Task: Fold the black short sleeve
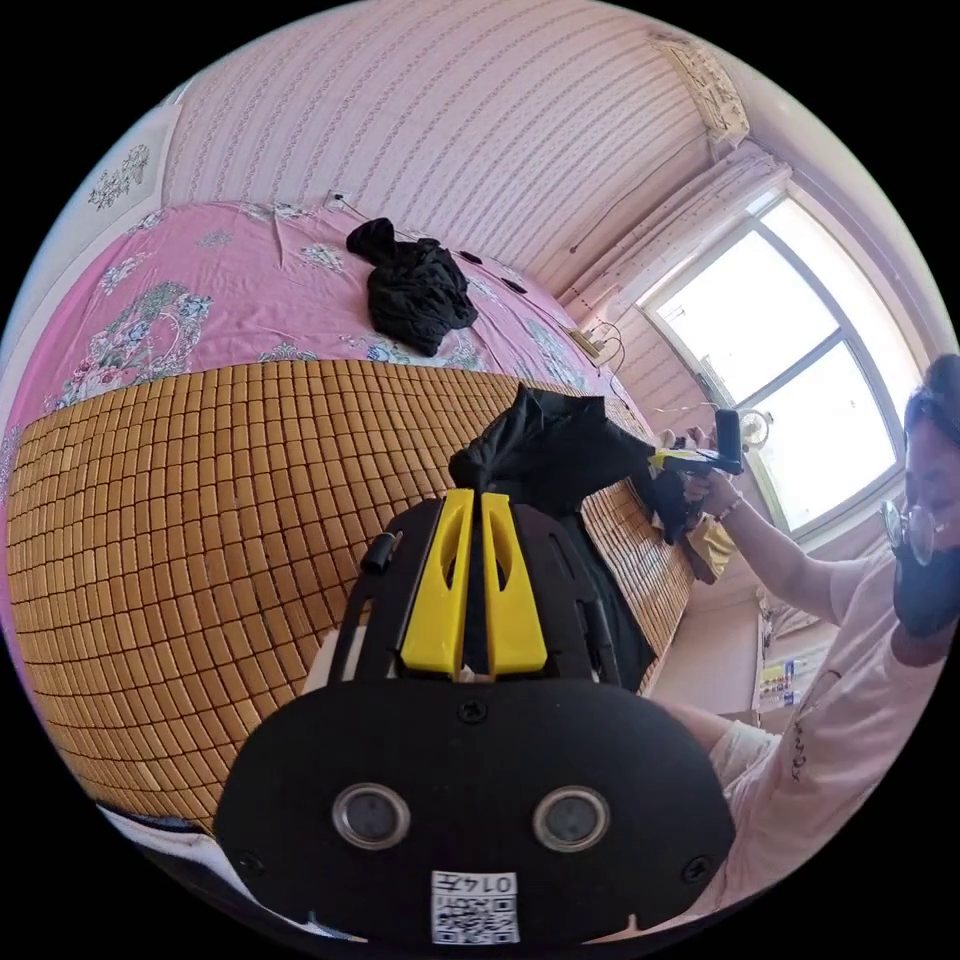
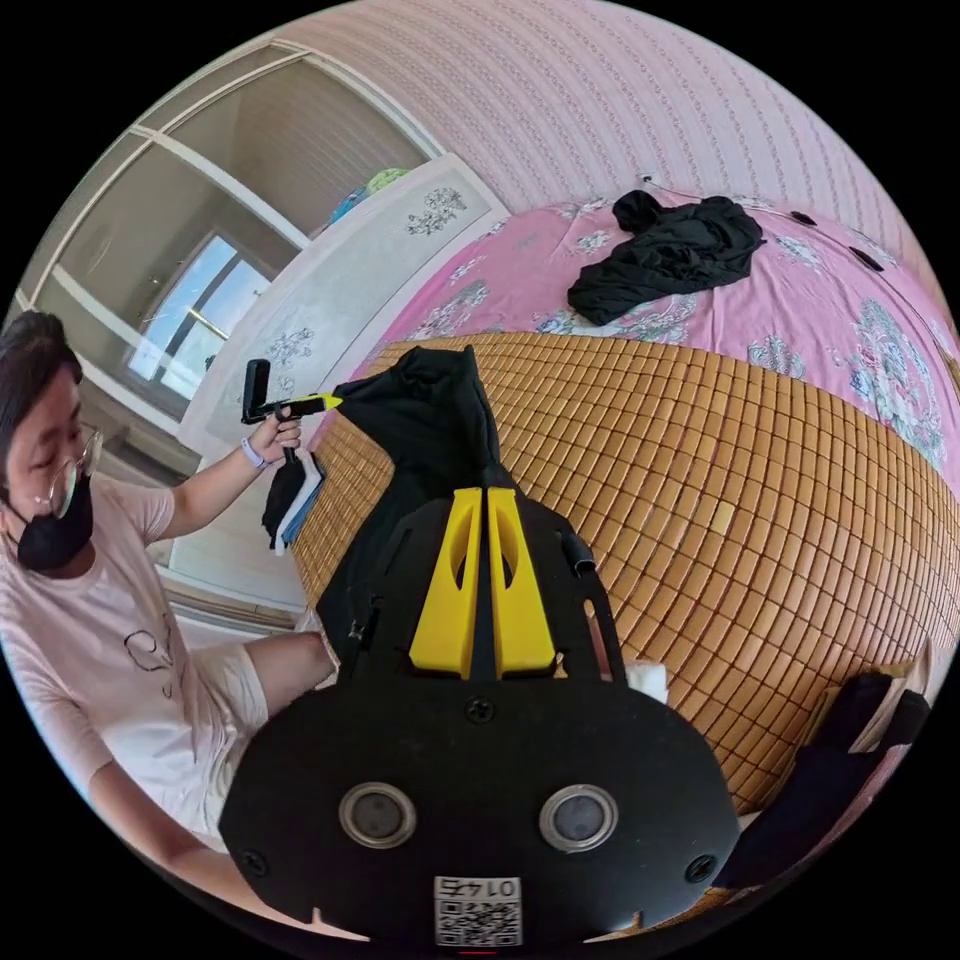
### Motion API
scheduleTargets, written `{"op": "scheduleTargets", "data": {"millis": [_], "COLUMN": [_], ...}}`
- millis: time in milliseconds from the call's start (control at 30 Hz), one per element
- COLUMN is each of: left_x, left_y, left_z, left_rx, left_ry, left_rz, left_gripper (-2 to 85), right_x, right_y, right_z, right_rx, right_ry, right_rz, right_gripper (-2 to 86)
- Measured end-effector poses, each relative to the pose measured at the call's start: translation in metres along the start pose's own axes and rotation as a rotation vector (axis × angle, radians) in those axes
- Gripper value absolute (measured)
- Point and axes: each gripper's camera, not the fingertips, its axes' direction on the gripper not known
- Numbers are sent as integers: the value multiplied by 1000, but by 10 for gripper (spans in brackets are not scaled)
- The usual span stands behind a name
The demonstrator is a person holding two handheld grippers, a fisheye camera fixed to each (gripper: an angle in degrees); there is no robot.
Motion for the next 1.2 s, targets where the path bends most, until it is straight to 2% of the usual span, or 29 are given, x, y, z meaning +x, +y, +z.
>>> {"op": "scheduleTargets", "data": {"millis": [133, 367, 500, 833, 1000, 1100, 1200], "left_x": [16, 2, -2, 15, 13, 3, -5], "left_y": [55, 178, 211, 216, 264, 295, 319], "left_z": [-23, 20, 40, 4, 42, 78, 91], "left_rx": [-50, -269, -299, -161, -301, -395, -387], "left_ry": [38, 106, 107, 163, 85, 0, 7], "left_rz": [35, -209, -273, -173, -174, -209, -282], "left_gripper": [-10, -10, -10, -10, -9, -8, -5], "right_x": [-22, 7, 9, -30, -28, -31, -49], "right_y": [68, 187, 203, 205, 245, 267, 281], "right_z": [-19, 46, 62, 4, 52, 85, 98], "right_rx": [-81, -216, -239, -111, -223, -288, -324], "right_ry": [-105, -248, -233, -160, -82, 61, 201], "right_rz": [24, 356, 381, 295, 378, 411, 384], "right_gripper": [3, 2, 3, 2, 2, 0, -1]}}
